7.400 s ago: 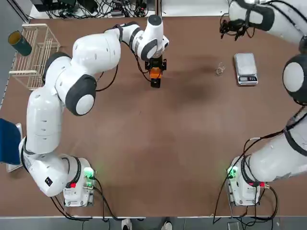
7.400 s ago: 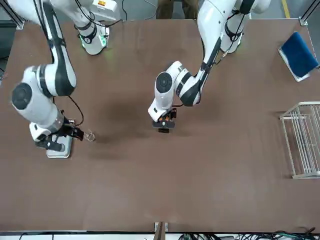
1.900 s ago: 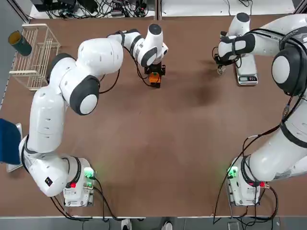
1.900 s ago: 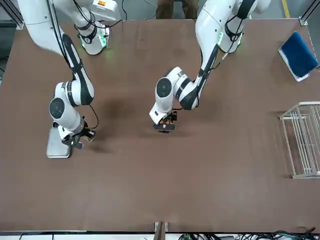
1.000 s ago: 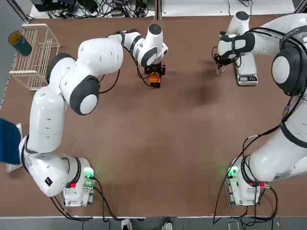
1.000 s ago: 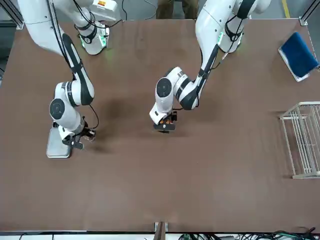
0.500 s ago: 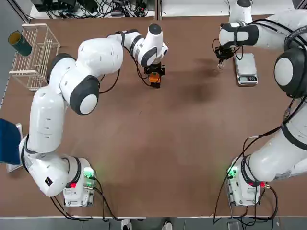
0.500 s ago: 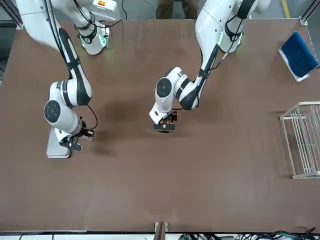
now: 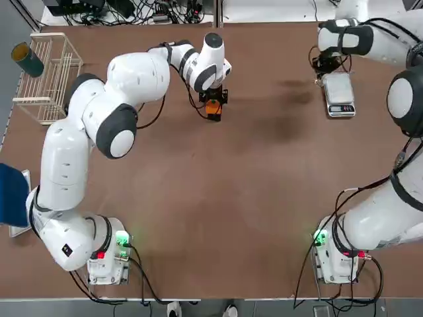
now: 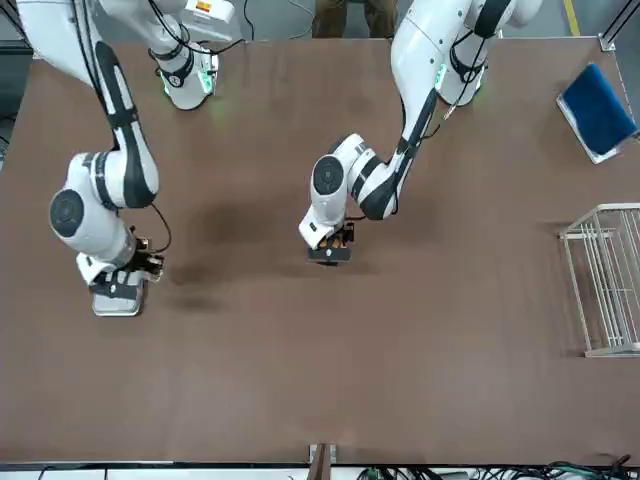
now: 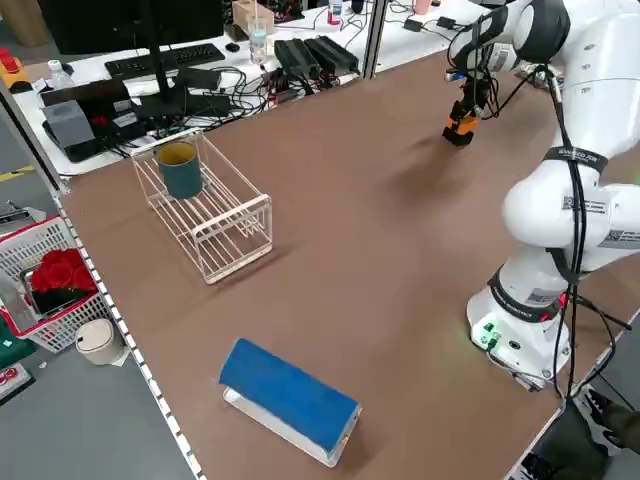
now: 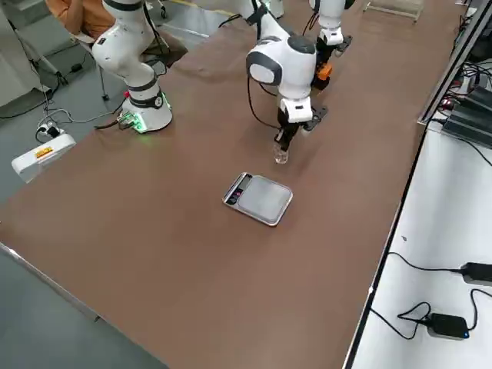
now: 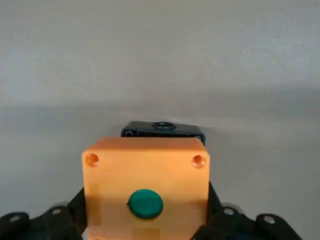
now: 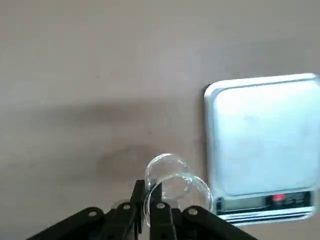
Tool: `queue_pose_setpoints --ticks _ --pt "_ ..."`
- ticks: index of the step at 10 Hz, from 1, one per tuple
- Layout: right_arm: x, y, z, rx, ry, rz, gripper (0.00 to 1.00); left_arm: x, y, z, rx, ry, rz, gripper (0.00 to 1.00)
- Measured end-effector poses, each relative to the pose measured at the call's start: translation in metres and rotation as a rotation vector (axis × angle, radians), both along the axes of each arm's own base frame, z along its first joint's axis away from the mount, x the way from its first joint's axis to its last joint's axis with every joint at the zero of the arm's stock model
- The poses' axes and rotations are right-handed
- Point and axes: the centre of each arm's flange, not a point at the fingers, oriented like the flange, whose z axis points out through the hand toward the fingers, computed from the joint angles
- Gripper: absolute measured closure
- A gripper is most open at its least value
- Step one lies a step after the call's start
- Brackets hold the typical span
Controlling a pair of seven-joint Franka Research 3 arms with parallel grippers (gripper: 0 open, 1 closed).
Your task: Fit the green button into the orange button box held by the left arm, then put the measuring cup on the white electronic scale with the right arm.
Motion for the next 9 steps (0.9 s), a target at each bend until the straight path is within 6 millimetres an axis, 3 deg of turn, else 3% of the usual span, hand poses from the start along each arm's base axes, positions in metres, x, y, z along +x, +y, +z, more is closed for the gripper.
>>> queue_pose_setpoints --ticks 4,6,9 --pt "-0.004 -0.083 0.006 -0.039 -0.024 0.128 0.92 0.0 0.0 0.0 0.0 0.0 0.002 0.13" --pt "-0.003 -0.092 0.002 -0.051 -0.052 0.151 0.92 0.0 0.0 0.0 0.0 0.0 0.004 0.13" --pt "0.0 -0.095 -0.021 -0.071 -0.078 0.174 0.92 0.0 0.0 0.0 0.0 0.0 0.005 0.12"
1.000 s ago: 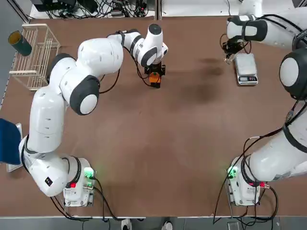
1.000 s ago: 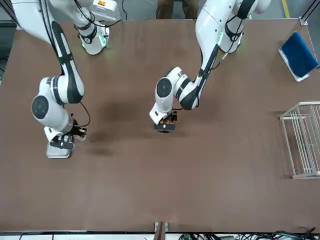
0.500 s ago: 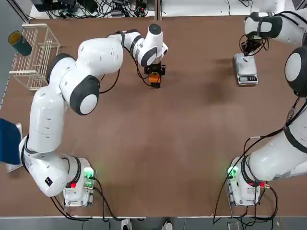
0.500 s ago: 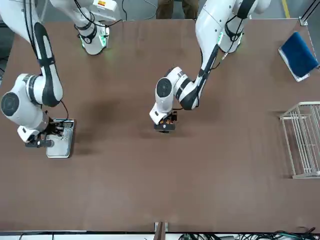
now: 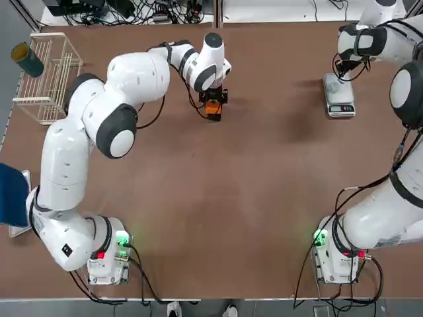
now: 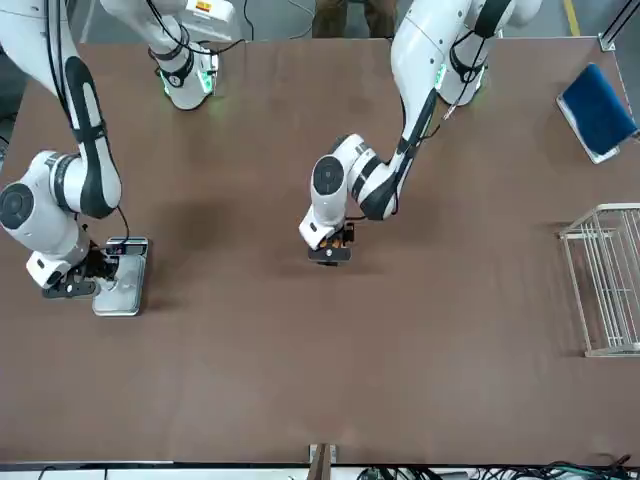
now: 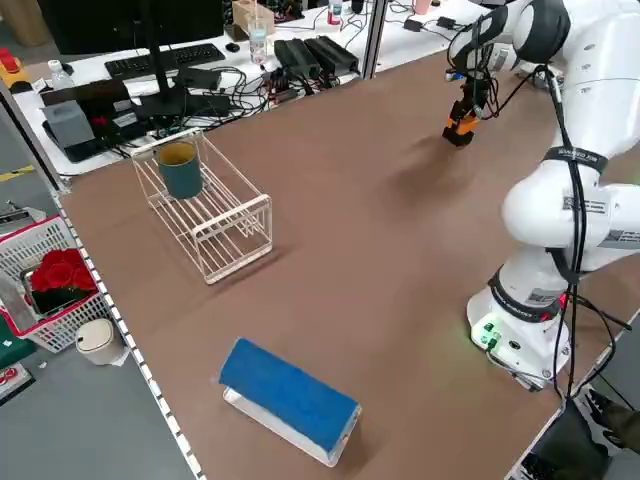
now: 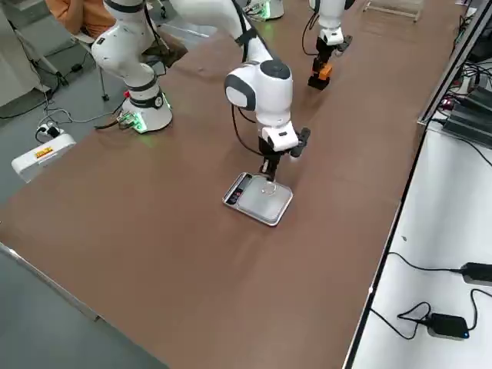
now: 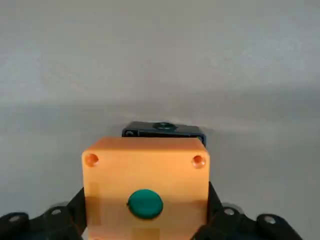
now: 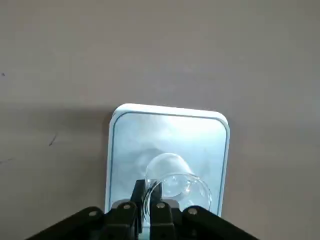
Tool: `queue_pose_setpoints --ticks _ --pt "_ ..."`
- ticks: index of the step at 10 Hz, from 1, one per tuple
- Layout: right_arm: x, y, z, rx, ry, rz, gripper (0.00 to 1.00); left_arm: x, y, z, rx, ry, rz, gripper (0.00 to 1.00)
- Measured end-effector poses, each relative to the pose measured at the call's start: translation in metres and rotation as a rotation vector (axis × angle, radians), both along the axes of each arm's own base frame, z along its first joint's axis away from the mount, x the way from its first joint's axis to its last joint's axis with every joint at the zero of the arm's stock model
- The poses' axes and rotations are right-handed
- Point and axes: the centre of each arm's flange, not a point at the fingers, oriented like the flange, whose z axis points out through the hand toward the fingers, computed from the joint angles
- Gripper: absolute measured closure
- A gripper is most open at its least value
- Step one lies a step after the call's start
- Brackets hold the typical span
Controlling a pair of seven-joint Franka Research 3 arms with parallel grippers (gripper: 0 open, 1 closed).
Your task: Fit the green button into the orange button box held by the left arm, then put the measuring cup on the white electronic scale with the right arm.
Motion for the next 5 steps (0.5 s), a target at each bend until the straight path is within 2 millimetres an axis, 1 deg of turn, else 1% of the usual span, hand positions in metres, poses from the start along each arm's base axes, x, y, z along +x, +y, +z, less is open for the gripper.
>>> queue_pose_setpoints --ticks 2,3,5 --pt "0.0 -0.009 -0.013 -0.01 -0.004 0.01 0.92 0.0 0.0 0.0 0.0 0.0 0.001 0.05" --pt "0.0 -0.01 -0.016 -0.012 -0.004 0.01 0.93 0.0 0.001 0.0 0.001 0.0 0.002 0.01" --pt "0.0 -0.01 -0.018 -0.013 -0.005 0.011 0.93 0.001 0.001 -0.001 0.001 0.0 0.003 0.01"
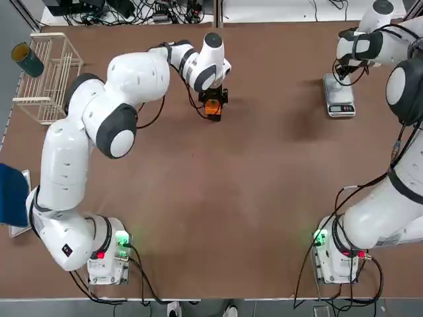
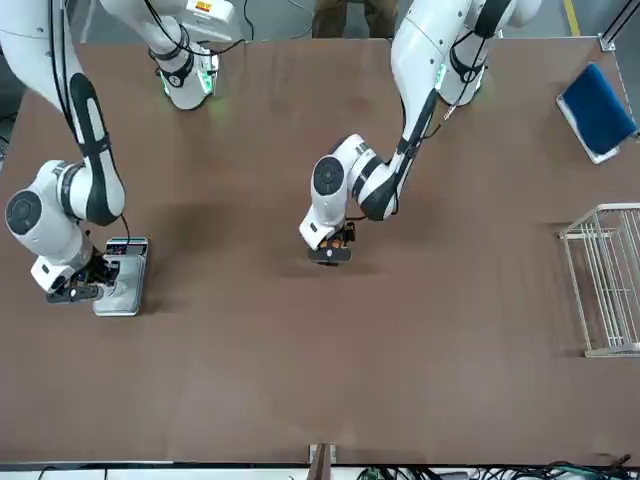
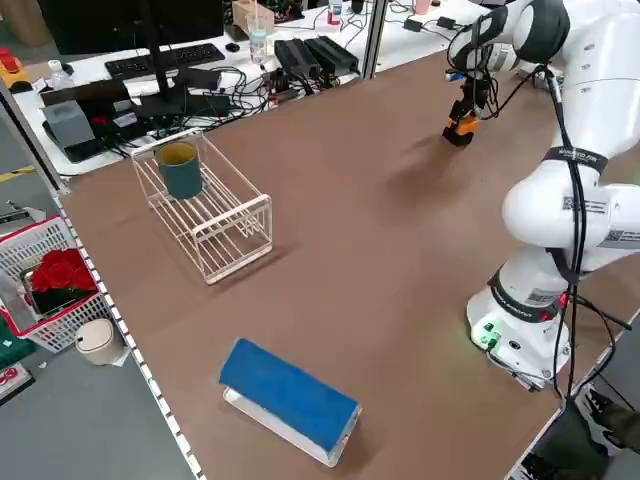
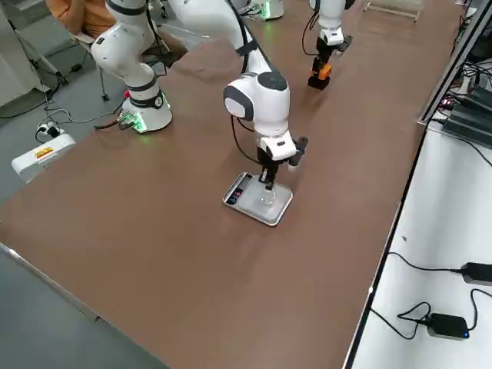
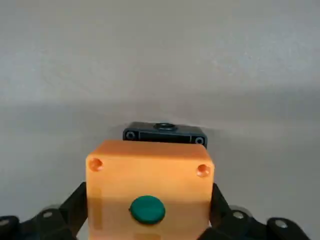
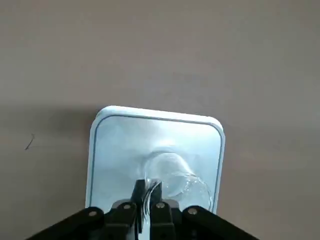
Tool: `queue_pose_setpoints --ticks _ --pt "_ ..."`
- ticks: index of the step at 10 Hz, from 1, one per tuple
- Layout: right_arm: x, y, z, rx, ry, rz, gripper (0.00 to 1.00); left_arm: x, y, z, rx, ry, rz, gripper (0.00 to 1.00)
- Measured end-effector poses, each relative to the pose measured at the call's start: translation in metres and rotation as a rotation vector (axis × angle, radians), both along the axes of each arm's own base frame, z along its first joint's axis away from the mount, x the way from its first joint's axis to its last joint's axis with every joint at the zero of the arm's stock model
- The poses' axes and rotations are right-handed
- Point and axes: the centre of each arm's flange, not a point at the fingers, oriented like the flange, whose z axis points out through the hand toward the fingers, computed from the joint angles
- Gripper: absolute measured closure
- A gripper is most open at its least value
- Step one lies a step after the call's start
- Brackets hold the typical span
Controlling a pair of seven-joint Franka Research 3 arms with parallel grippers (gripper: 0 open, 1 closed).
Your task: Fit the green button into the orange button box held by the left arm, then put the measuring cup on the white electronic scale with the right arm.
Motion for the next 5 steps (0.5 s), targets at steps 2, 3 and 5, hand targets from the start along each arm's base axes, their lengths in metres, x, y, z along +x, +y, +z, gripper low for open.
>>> queue_pose_setpoints --ticks 2,3,5 --pt "-0.0013 0.0003 -0.0031 0.001 0.006 0.0 0.93 0.0 0.0 -0.0001 0.0 0.0 0.0 0.01" --pt "-0.0024 0.0004 -0.005 0.001 0.01 0.0 0.93 0.0004 0.0001 0.0002 -0.001 -0.001 0.001 0.01" --pt "-0.0029 0.0011 -0.0062 0.002 0.013 0.0 0.92 0.0037 -0.0001 0.0038 -0.007 -0.008 0.006 0.01"
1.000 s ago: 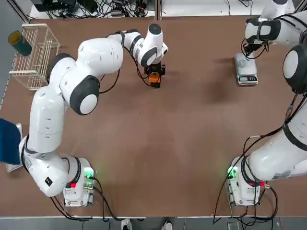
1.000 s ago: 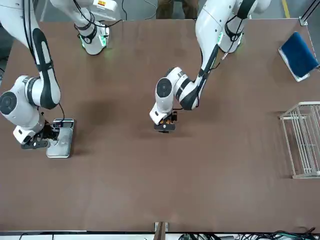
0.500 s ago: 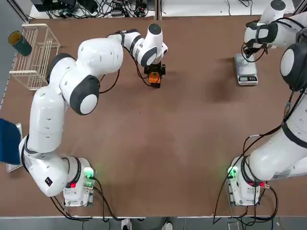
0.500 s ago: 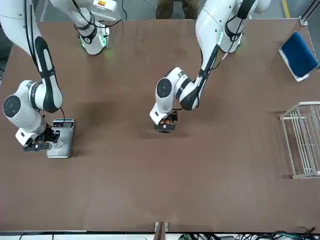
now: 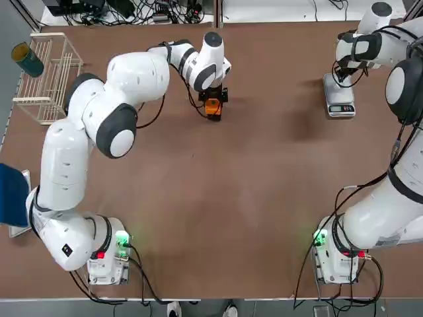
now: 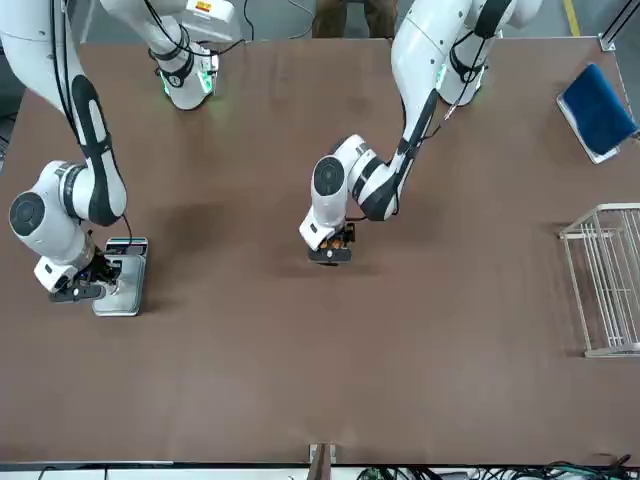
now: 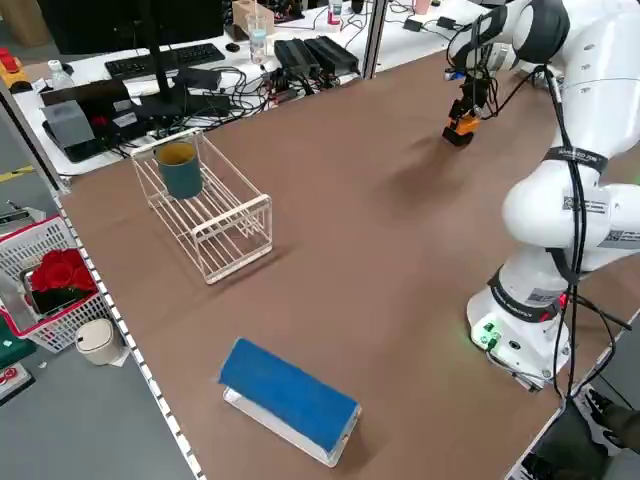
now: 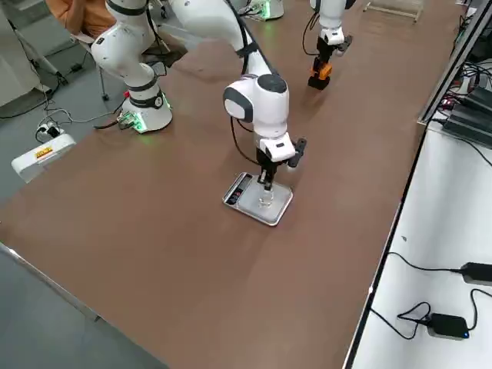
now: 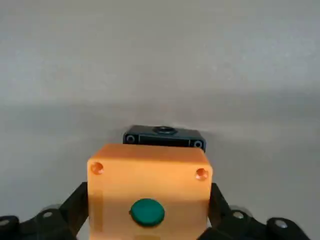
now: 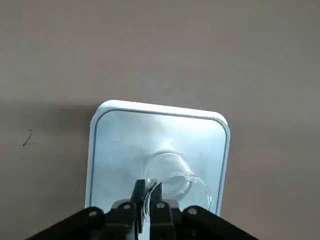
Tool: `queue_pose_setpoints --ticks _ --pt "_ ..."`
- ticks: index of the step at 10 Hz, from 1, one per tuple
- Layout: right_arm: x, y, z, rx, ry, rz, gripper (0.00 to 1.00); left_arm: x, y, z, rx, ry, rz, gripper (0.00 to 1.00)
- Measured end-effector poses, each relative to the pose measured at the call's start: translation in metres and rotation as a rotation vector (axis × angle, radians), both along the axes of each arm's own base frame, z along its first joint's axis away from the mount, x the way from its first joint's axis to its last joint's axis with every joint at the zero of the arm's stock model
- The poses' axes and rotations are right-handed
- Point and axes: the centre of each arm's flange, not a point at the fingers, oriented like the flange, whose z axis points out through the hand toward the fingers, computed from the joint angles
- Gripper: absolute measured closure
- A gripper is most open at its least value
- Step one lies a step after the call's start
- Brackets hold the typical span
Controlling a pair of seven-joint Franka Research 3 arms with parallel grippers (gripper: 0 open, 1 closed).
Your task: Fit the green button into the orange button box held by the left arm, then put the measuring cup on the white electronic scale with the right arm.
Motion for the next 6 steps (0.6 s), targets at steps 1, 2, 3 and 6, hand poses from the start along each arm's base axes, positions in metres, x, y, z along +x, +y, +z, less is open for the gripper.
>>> queue_pose_setpoints --ticks 1,2,3,6 --pt "0.0001 0.0007 -0.0001 0.001 0.0 0.001 0.89 0.0005 -0.0003 0.0008 -0.001 -0.001 0.003 0.01" --pt "0.0001 0.0013 -0.0003 0.001 0.001 0.002 0.85 0.0007 -0.0004 0.0011 -0.002 -0.002 0.005 0.01" --pt "0.0002 0.0018 -0.0003 0.001 0.001 0.002 0.75 0.0013 -0.0009 0.0022 -0.005 -0.005 0.005 0.01" --pt "0.0 0.0037 -0.0009 0.003 0.006 0.005 0.52 0.0059 -0.0039 0.0108 -0.019 -0.019 0.007 0.01"
